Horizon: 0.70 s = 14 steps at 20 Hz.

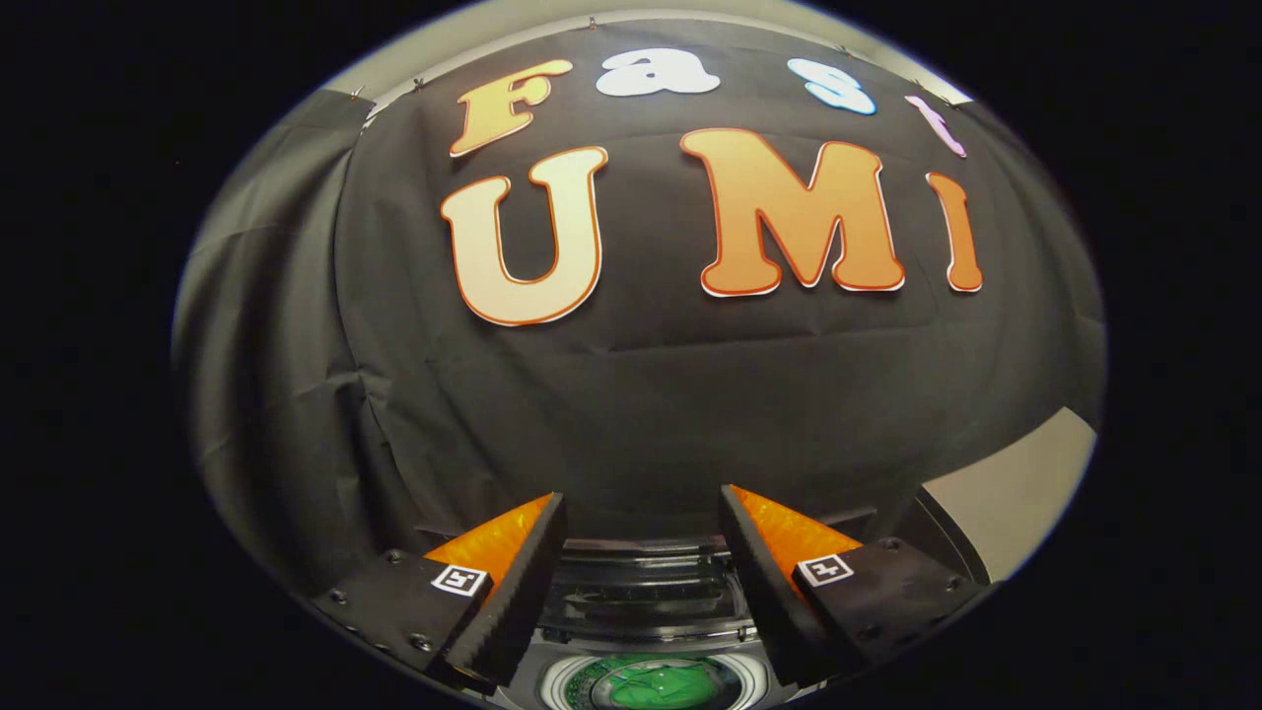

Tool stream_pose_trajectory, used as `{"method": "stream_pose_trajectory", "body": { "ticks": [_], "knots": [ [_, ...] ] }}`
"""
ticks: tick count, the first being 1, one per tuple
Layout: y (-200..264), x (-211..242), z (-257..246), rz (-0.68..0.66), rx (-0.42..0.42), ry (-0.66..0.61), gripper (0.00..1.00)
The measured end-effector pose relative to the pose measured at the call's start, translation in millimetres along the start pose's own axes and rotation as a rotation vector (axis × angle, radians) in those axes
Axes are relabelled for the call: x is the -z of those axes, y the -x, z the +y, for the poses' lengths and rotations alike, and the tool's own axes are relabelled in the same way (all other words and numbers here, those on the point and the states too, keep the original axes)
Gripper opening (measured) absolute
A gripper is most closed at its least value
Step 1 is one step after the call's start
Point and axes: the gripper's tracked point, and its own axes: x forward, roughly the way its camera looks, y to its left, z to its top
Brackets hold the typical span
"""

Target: Put the clothes into the washing machine and then close the washing machine lid.

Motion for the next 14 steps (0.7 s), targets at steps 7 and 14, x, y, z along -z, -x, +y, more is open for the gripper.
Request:
{"method": "stream_pose_trajectory", "body": {
  "ticks": [7,14],
  "knots": [
    [-43,18,-19,0.075,0.053,0.015,0.99],
    [-63,32,-26,0.056,0.058,0.027,0.98]
  ]
}}
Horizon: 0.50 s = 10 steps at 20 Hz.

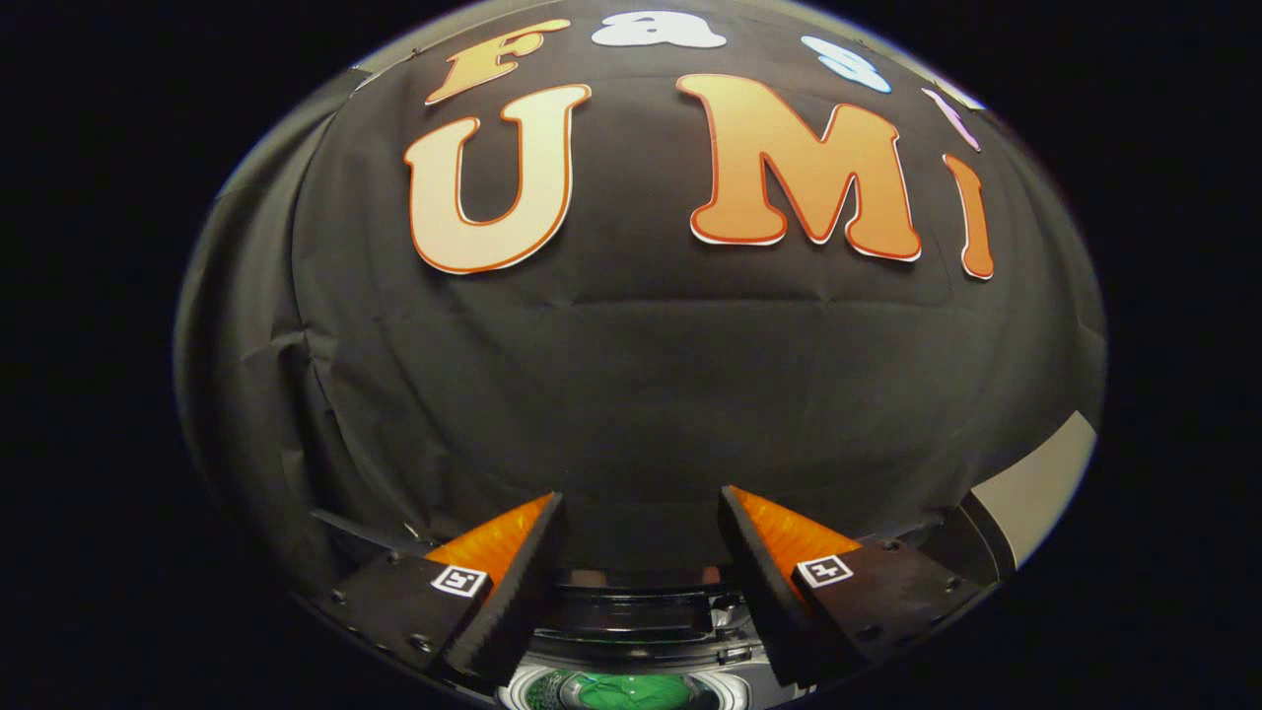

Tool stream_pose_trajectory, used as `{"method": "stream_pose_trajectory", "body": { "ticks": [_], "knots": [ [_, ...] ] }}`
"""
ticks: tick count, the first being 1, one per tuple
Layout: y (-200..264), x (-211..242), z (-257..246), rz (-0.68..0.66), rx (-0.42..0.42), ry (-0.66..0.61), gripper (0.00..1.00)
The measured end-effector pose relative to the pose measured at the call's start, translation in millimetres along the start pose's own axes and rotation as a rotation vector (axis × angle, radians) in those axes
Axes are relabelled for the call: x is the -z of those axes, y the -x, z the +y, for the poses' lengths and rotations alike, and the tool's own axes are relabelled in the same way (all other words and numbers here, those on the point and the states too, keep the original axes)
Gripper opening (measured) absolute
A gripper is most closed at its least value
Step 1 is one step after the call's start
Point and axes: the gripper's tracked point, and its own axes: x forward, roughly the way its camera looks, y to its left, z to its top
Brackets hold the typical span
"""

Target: Put the clothes into the washing machine and then close the washing machine lid.

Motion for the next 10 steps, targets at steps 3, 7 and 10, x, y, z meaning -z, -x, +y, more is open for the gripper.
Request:
{"method": "stream_pose_trajectory", "body": {
  "ticks": [3,7,10],
  "knots": [
    [7,-1,0,-0.027,-0.008,0.003,0.99],
    [21,1,0,-0.048,-0.010,0.000,0.99],
    [27,1,1,-0.067,-0.005,0.002,0.99]
  ]
}}
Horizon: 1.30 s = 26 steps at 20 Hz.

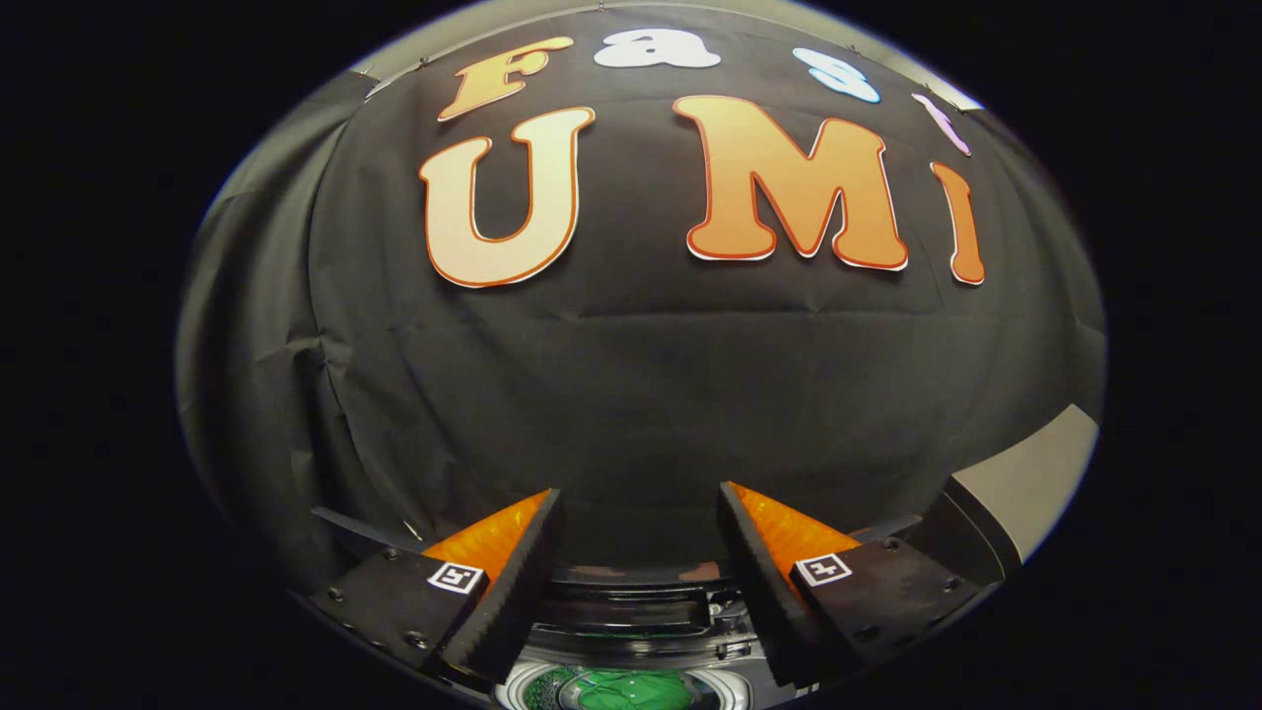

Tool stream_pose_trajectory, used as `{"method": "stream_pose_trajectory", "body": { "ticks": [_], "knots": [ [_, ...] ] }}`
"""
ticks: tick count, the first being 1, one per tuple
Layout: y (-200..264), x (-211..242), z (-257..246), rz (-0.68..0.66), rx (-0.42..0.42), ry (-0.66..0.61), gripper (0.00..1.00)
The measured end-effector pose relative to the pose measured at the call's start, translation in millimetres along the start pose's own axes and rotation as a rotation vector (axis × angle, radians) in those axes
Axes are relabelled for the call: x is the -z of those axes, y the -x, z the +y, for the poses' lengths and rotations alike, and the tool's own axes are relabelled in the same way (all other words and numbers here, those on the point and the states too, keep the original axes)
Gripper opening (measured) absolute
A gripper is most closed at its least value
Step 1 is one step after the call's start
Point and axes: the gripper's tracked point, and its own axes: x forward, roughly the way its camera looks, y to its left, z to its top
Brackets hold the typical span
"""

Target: Put the clothes into the washing machine and then close the washing machine lid.

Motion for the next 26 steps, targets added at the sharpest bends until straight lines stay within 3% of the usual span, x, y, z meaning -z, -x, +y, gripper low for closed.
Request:
{"method": "stream_pose_trajectory", "body": {
  "ticks": [11,26],
  "knots": [
    [62,17,2,-0.040,0.007,0.011,0.99],
    [108,50,2,-0.015,-0.042,0.014,1.00]
  ]
}}
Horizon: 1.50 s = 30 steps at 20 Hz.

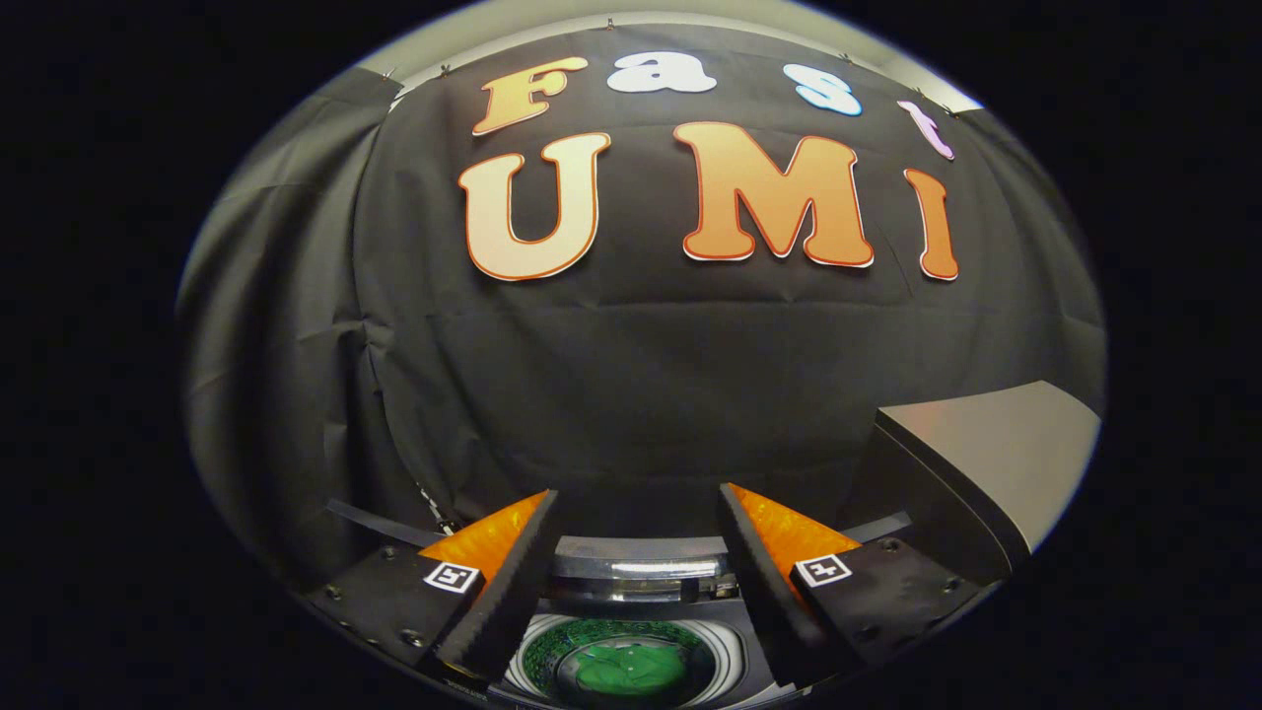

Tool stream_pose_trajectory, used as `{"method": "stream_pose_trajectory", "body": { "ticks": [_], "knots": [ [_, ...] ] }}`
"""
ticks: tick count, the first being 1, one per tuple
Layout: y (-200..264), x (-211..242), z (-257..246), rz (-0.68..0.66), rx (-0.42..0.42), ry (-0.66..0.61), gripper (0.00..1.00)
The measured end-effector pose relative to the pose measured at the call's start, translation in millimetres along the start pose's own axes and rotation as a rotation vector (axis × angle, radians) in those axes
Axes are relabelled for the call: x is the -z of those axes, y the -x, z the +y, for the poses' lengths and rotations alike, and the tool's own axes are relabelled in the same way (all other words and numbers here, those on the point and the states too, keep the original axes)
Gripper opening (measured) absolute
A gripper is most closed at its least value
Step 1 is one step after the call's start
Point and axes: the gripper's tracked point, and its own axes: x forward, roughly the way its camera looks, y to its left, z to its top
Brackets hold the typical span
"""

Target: Put the clothes into the washing machine and then close the washing machine lid.

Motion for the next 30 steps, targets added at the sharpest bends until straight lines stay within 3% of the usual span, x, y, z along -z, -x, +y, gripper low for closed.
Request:
{"method": "stream_pose_trajectory", "body": {
  "ticks": [4,7,10,15,20,30],
  "knots": [
    [12,14,1,0.011,-0.008,-0.005,1.00],
    [23,47,-6,0.091,0.027,-0.017,1.00],
    [32,83,7,0.167,-0.043,-0.124,0.99],
    [34,85,4,0.183,-0.015,-0.121,0.99],
    [46,65,-1,0.150,-0.017,-0.083,0.99],
    [157,-62,-44,-0.102,-0.009,-0.049,0.98]
  ]
}}
